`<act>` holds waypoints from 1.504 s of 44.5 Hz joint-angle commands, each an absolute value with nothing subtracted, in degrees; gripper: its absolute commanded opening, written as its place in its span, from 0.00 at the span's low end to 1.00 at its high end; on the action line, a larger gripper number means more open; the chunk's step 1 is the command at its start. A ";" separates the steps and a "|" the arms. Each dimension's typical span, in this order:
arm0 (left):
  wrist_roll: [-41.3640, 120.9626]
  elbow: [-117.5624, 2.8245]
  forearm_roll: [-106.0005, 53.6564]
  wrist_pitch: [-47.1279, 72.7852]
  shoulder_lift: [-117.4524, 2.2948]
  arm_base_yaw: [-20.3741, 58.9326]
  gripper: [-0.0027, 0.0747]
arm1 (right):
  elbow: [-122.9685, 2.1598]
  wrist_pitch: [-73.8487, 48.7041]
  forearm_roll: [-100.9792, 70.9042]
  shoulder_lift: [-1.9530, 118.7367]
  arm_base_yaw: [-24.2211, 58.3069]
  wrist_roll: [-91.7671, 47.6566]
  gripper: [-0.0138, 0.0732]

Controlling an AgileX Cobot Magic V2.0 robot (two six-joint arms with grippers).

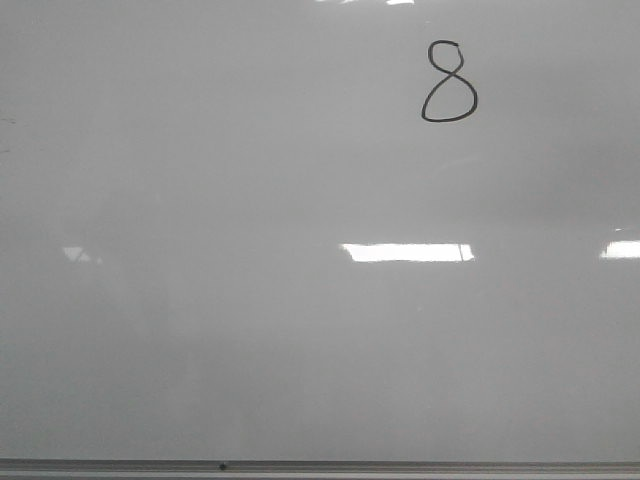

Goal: Write number 8 on whiteboard

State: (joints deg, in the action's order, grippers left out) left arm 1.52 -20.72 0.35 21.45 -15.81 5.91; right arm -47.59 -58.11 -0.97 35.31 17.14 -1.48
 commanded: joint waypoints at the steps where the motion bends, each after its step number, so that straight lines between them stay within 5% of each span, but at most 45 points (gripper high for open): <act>1: 1.39 -15.37 -1.12 11.18 -10.72 3.95 0.01 | -48.91 -54.60 -1.16 35.32 16.79 -1.80 0.02; 20: 1.39 0.52 -3.02 -3.29 1.55 0.38 0.01 | -48.91 -54.52 -1.16 35.32 16.79 -1.80 0.02; 67: 1.39 0.52 -3.02 -2.91 1.45 0.38 0.01 | -48.74 -54.35 -1.04 35.16 16.84 -1.80 0.02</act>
